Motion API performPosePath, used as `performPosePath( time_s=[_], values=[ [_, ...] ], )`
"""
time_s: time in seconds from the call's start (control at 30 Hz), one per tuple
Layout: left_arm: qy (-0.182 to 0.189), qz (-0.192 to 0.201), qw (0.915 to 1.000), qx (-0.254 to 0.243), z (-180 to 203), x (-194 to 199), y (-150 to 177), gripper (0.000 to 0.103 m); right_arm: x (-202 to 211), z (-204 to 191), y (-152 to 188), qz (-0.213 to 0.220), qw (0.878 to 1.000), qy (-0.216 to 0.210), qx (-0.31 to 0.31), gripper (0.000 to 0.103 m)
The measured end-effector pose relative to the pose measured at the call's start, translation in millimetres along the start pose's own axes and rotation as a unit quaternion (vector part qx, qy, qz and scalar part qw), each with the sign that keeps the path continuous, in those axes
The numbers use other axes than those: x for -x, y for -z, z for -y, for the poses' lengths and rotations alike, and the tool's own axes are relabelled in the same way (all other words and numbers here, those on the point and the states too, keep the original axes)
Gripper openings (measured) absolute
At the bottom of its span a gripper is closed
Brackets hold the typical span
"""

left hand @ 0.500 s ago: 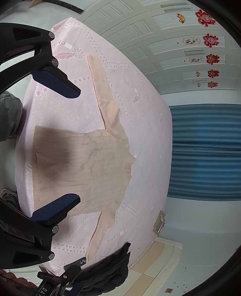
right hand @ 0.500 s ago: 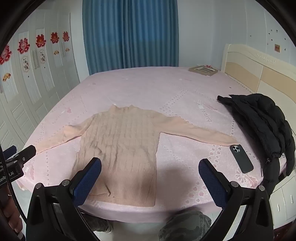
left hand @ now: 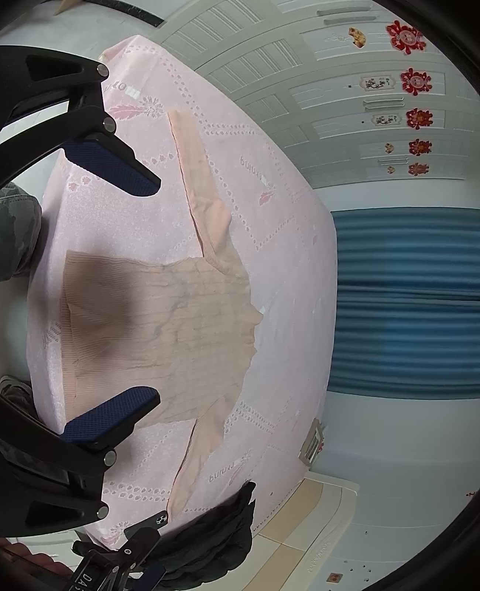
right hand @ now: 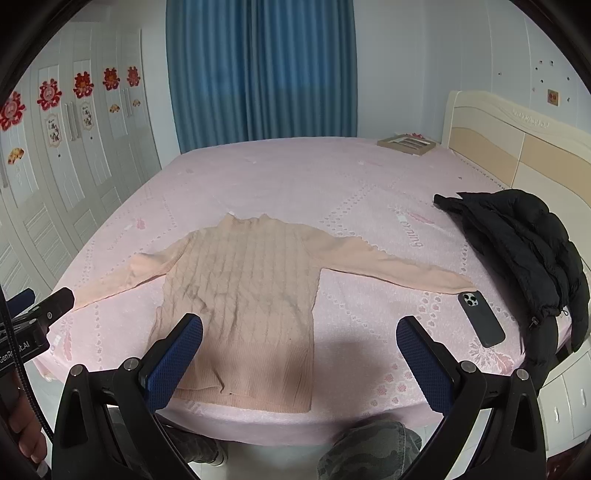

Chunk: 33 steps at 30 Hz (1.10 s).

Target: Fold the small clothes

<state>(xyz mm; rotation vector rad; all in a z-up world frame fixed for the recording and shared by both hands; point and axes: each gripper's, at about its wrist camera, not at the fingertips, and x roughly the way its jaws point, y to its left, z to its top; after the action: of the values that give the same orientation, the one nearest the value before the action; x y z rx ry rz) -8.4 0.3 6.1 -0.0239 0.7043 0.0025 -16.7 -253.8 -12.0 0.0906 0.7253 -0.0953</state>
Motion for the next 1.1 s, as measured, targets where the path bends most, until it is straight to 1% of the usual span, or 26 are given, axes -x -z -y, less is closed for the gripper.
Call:
performPosePath(
  time_s=[0.5, 0.8, 0.93, 1.1],
  values=[
    [-0.001, 0.0, 1.0, 0.001, -5, 5, -1, 0.103, 3, 0, -1, 0.004, 1.0, -0.002, 0.0, 0.103],
    [0.003, 0.004, 0.9999, 0.009, -6, 11, -8, 0.103, 9, -3, -1, 0.007, 1.0, -0.002, 0.004, 0.103],
    [0.005, 0.008, 0.9999, 0.005, -4, 14, -9, 0.103, 13, -4, -2, 0.01, 1.0, -0.003, 0.005, 0.103],
    [0.005, 0.001, 1.0, -0.001, -1, 17, -12, 0.103, 18, -6, -4, 0.014, 1.0, -0.005, 0.006, 0.103]
  ],
)
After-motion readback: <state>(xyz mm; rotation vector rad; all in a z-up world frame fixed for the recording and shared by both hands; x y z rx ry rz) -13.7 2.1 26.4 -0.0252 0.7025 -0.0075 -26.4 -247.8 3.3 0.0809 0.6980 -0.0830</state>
